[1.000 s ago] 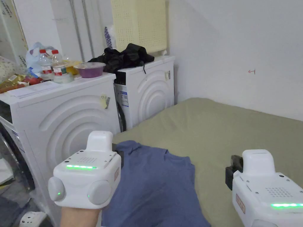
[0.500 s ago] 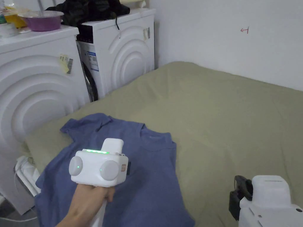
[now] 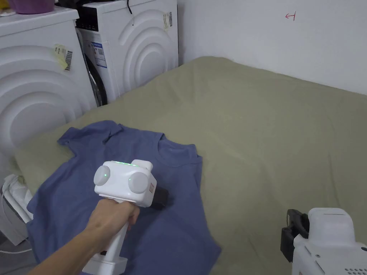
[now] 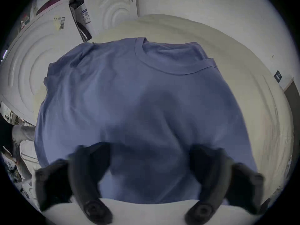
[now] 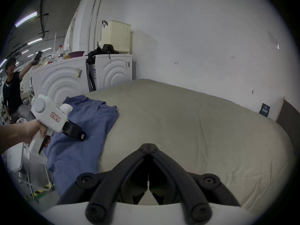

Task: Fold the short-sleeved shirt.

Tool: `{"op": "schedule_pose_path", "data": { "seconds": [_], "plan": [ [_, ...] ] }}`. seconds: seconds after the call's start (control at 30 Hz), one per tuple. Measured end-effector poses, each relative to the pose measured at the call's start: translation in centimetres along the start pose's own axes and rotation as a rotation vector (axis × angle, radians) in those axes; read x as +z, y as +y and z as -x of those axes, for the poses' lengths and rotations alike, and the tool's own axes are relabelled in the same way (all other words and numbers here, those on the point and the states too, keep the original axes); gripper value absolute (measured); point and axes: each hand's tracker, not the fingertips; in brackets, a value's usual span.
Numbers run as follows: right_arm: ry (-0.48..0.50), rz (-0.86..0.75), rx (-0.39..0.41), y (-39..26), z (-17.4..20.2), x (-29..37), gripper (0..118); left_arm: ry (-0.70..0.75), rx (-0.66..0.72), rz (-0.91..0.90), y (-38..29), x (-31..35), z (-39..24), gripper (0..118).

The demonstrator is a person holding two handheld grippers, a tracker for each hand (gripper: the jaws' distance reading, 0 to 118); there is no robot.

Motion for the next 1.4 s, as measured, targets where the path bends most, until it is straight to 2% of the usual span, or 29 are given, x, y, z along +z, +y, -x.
{"op": "schedule_pose_path", "data": {
  "seconds": [0.03,0.07,0.1,0.13,0.27,0.33,0.47,0.63,0.97,1.13,1.23,1.33,1.4],
  "plan": [
    [-0.006,-0.001,-0.007,0.0,-0.5,0.4,0,-0.002,-0.001,-0.022,0.0,0.8,-0.2,95],
    [-0.012,-0.001,-0.011,0.1,-0.8,0.8,0,0.013,-0.014,-0.049,0.1,1.4,-0.5,64],
    [-0.020,-0.003,-0.016,0.1,-1.3,1.4,0,0.072,-0.032,-0.072,0.5,2.0,-0.8,22],
    [-0.024,-0.009,-0.017,0.3,-1.7,2.2,0,0.045,-0.031,-0.054,0.5,2.3,-0.8,0],
    [-0.072,-0.022,-0.015,0.3,-4.2,5.3,0,0.044,-0.019,-0.110,1.1,6.0,-1.6,0],
    [-0.099,-0.029,-0.018,0.2,-5.7,6.7,0,-0.021,-0.004,-0.153,1.6,8.8,-2.4,0],
    [-0.165,-0.049,-0.055,0.6,-8.8,10.8,0,-0.069,-0.109,-0.223,2.4,13.7,-6.6,0],
    [-0.265,-0.083,-0.049,0.3,-12.5,16.1,0,-0.220,-0.187,-0.320,2.0,20.7,-15.9,0],
    [-0.498,-0.103,-0.127,-1.3,-21.1,25.6,0,-0.571,-0.475,-0.384,-0.2,29.0,-39.4,0],
    [-0.600,-0.089,-0.176,-3.0,-25.4,28.5,0,-0.755,-0.549,-0.324,-3.5,29.9,-49.5,0],
    [-0.641,-0.070,-0.206,-4.3,-27.6,29.5,0,-0.842,-0.566,-0.236,-5.1,27.8,-54.5,0],
    [-0.668,-0.041,-0.221,-5.6,-29.2,29.6,0,-0.778,-0.622,-0.171,-7.4,23.7,-58.3,0],
    [-0.676,-0.013,-0.238,-6.7,-30.1,29.2,0,-0.733,-0.636,-0.063,-9.0,19.5,-60.5,0]
  ]
}}
